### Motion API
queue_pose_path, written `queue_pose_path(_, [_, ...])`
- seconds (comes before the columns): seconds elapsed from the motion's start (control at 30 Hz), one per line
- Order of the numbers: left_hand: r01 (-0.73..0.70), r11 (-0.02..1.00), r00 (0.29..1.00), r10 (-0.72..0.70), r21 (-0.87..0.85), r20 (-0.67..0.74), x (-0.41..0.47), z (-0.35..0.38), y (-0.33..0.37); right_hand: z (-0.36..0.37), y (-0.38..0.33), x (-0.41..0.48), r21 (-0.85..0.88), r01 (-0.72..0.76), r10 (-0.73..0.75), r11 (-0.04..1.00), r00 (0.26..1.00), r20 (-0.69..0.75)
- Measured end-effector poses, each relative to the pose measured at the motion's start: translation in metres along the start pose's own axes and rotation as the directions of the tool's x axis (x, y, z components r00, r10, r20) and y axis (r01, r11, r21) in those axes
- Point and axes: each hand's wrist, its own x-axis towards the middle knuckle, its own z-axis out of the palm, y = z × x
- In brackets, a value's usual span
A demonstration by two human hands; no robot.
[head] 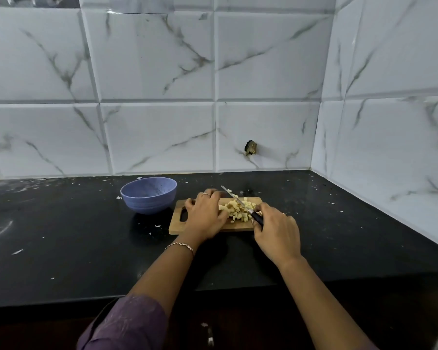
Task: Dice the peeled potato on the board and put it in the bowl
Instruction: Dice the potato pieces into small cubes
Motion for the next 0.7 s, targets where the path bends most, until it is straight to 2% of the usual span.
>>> queue_pose_path(0.07, [-0.043,0.997,0.999,0.042,0.068,0.01,0.008,-0.002,0.002,0.001,0.001,0.0,-0.005,0.006,-0.006,1.0,1.0,-0.003])
queue_pose_path(0.2, [-0.074,0.981,0.991,0.053,0.182,0.123,0.022,-0.003,0.006,0.001,0.0,0.001,0.004,0.022,-0.022,1.0,1.0,-0.013])
queue_pose_path(0.37, [-0.099,0.972,0.98,0.058,0.213,0.192,0.031,-0.002,0.009,0.001,-0.001,-0.001,-0.019,0.057,-0.057,0.998,0.998,-0.016])
queue_pose_path(0.5, [-0.096,0.982,0.975,0.06,0.161,0.214,0.033,-0.002,0.014,0.0,-0.001,-0.001,-0.025,0.053,-0.054,0.998,0.999,-0.011])
queue_pose_path(0.57, [-0.076,0.993,0.983,0.06,0.085,0.174,0.032,-0.002,0.014,0.0,-0.001,-0.001,-0.02,0.048,-0.048,0.999,0.999,-0.011])
queue_pose_path(0.63, [-0.049,0.999,0.996,0.048,0.022,0.075,0.032,-0.002,0.012,-0.001,-0.001,-0.001,-0.022,0.043,-0.044,0.999,0.999,-0.011])
queue_pose_path(0.7, [-0.049,0.997,0.998,0.051,0.058,-0.024,0.032,-0.002,0.009,-0.001,-0.001,-0.001,-0.032,0.039,-0.04,0.999,0.999,-0.006])
